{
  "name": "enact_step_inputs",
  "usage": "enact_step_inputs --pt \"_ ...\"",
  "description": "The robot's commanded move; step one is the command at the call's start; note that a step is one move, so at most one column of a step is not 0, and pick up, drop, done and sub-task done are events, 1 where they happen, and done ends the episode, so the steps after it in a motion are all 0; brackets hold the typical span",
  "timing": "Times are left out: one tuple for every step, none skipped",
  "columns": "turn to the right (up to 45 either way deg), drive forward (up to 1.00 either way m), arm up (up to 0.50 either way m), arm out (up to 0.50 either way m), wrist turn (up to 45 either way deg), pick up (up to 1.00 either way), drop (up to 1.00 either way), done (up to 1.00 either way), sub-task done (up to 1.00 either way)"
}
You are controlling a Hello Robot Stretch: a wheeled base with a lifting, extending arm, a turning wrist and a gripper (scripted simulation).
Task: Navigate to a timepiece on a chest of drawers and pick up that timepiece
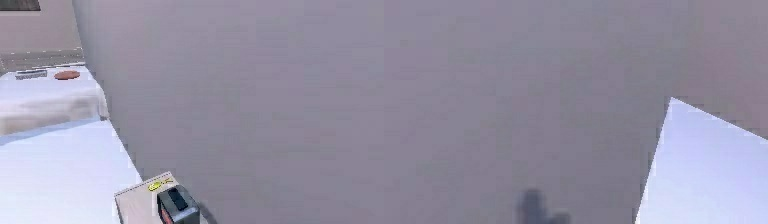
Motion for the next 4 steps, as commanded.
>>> enact_step_inputs --pt "-45.0 0.00 0.00 0.00 0.0 0.00 0.00 0.00 0.00" --pt "-42.0 0.00 0.00 0.00 0.0 0.00 0.00 0.00 0.00" --pt "0.0 0.00 0.50 0.00 0.0 0.00 0.00 0.00 0.00" --pt "0.0 0.00 0.28 0.00 0.0 0.00 0.00 0.00 0.00"
